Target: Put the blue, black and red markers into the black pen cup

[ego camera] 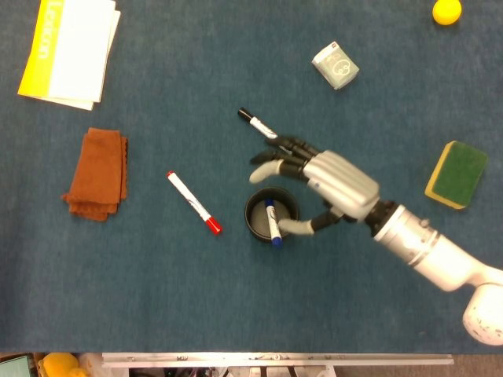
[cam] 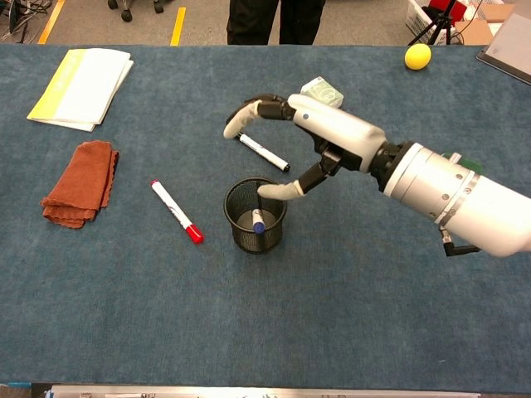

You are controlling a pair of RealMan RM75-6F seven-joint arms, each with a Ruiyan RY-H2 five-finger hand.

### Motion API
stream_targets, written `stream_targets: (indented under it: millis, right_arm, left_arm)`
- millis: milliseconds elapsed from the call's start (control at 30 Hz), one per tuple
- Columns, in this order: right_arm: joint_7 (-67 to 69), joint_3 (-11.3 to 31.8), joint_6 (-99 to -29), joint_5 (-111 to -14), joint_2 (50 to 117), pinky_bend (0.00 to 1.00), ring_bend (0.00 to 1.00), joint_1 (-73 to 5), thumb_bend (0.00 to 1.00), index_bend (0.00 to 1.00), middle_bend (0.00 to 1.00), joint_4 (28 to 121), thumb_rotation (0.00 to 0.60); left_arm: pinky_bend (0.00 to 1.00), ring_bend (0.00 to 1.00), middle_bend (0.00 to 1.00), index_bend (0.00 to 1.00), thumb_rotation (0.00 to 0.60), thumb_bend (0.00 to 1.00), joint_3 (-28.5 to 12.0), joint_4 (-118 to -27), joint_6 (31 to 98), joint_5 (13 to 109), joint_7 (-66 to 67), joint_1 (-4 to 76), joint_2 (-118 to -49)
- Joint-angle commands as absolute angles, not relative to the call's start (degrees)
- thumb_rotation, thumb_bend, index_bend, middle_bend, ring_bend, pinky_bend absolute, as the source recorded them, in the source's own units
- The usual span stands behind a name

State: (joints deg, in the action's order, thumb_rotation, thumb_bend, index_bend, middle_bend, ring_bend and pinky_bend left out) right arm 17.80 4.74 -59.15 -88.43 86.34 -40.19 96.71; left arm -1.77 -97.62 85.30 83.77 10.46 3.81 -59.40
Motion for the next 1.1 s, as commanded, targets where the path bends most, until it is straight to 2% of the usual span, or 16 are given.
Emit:
stream_targets:
  millis: [33,200,433,833,1100]
  right_arm:
    - [13.3,6.9,-61.9,-85.4,84.9,0.01,0.00,-38.4,0.18,0.30,0.20,96.0,0.600]
    - [4.2,8.5,-60.4,-78.0,82.2,0.01,0.00,-37.7,0.18,0.30,0.20,95.9,0.600]
    - [-9.9,9.0,-57.8,-67.4,81.5,0.01,0.00,-38.3,0.18,0.37,0.22,94.6,0.600]
    - [-26.3,7.9,-55.3,-57.2,90.3,0.01,0.00,-42.2,0.18,0.39,0.23,87.1,0.600]
    - [-30.6,8.5,-54.5,-54.9,95.2,0.01,0.00,-44.8,0.18,0.43,0.23,84.5,0.600]
  left_arm:
    - [0.18,0.17,0.25,0.31,0.600,0.33,-1.8,-97.6,85.3,83.9,10.4,3.8,-59.4]
    - [0.18,0.17,0.25,0.31,0.600,0.33,-1.5,-97.5,85.0,84.4,10.0,3.9,-59.6]
    - [0.18,0.17,0.25,0.31,0.600,0.33,-1.5,-98.0,84.9,84.9,10.2,4.2,-59.7]
    - [0.18,0.17,0.25,0.31,0.600,0.33,-1.1,-98.5,85.2,85.5,10.3,4.0,-59.4]
    - [0.18,0.17,0.25,0.31,0.600,0.33,-1.1,-98.7,85.3,85.6,10.3,3.8,-59.1]
